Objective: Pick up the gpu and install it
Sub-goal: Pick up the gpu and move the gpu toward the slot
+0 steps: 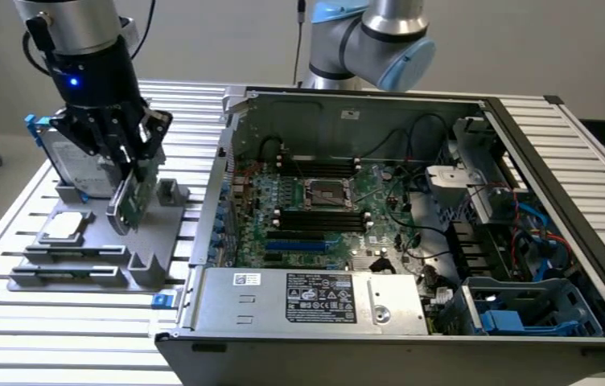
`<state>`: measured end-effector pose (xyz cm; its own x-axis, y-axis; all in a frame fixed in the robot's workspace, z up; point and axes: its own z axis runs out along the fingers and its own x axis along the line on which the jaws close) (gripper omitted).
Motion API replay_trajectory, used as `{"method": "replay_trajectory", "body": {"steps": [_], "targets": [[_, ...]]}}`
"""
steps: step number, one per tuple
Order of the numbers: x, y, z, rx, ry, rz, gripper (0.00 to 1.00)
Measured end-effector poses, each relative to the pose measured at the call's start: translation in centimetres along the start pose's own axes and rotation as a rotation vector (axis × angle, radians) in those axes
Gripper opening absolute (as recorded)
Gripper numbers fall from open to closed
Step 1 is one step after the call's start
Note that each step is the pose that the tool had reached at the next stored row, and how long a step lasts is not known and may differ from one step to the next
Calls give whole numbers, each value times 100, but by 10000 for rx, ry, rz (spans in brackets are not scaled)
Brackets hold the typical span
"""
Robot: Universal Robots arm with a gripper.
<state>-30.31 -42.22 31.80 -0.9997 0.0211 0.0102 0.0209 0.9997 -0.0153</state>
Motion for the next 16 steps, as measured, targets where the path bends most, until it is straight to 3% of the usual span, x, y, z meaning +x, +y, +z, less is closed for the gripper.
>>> {"method": "replay_trajectory", "body": {"steps": [8, 16], "targets": [[-81, -4, -365, -3, 0, 0, 27], [-414, -12, -702, -74, 5, 0, 27]]}}
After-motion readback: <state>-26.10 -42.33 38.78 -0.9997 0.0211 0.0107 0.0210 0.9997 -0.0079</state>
